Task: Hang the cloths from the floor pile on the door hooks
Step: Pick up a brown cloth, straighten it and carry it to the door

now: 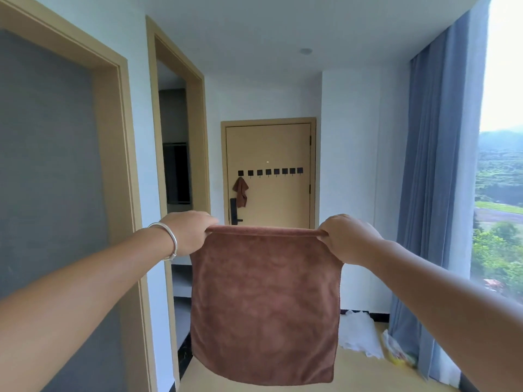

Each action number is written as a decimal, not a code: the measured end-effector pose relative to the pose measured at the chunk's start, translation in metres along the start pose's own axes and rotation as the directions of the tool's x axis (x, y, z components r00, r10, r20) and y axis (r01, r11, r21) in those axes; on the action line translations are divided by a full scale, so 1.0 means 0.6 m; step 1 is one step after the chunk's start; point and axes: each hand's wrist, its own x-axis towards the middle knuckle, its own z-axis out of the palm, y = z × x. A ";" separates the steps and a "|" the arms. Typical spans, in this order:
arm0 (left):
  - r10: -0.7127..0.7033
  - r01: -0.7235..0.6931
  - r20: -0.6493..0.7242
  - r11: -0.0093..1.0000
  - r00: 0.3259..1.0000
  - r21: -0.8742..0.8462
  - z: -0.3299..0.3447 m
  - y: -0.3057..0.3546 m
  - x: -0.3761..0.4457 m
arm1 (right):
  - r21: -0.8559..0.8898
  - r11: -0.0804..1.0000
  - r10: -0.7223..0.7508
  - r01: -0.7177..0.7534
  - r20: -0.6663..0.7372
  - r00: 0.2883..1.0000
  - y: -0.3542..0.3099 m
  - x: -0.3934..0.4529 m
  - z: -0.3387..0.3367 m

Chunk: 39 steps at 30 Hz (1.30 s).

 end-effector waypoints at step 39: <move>0.028 -0.014 0.094 0.989 0.995 -0.145 0.390 -0.274 0.424 | -0.028 0.999 0.049 -0.046 0.098 0.994 -0.028 0.486 0.337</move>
